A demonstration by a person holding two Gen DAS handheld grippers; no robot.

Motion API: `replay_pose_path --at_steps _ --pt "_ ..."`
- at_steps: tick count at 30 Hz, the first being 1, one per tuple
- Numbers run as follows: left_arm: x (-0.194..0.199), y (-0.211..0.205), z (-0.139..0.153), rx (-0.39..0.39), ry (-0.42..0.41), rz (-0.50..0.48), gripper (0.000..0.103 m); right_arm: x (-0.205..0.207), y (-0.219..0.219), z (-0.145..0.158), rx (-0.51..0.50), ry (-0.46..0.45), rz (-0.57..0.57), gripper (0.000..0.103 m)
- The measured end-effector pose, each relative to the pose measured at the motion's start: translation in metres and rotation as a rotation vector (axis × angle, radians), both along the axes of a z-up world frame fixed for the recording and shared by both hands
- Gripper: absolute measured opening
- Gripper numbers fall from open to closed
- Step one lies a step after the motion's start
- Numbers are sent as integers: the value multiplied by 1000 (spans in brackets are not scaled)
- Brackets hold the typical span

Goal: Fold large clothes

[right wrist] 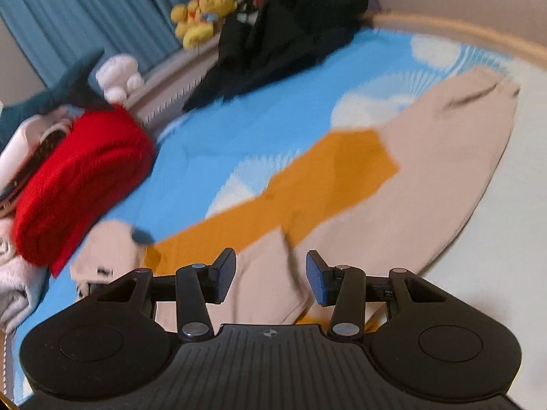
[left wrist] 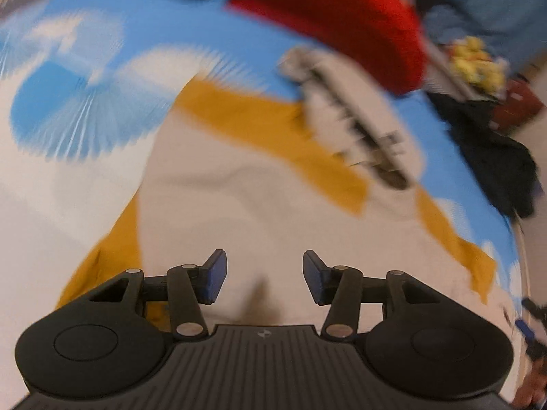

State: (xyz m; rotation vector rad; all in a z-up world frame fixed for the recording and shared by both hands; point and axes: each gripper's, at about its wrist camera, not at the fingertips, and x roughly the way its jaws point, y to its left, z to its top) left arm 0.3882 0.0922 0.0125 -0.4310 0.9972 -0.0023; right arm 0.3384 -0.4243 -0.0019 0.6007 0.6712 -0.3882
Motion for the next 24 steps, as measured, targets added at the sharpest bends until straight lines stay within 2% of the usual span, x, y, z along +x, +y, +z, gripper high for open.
replay_pose_path --at_steps 5,9,10,12,14,17,24 --pt "-19 -34 26 43 -75 -133 55 -20 -24 20 -56 -43 -35 47" --pt "-37 -60 33 140 -122 -237 55 -36 -43 33 -102 -80 -39 47" --pt "-41 -67 31 165 -129 -263 55 -41 -50 35 -119 -94 -44 45" --pt "-47 -79 27 197 -133 -302 55 -51 -64 38 -142 -110 -59 33" --pt "-53 -83 22 202 -125 -320 55 -61 -82 37 -145 -127 -80 30" --pt "-52 -83 18 181 -122 -326 55 -78 -114 31 -115 -143 -136 30" --pt "-47 -83 12 207 -110 -338 55 -108 -204 -10 65 -121 -290 32"
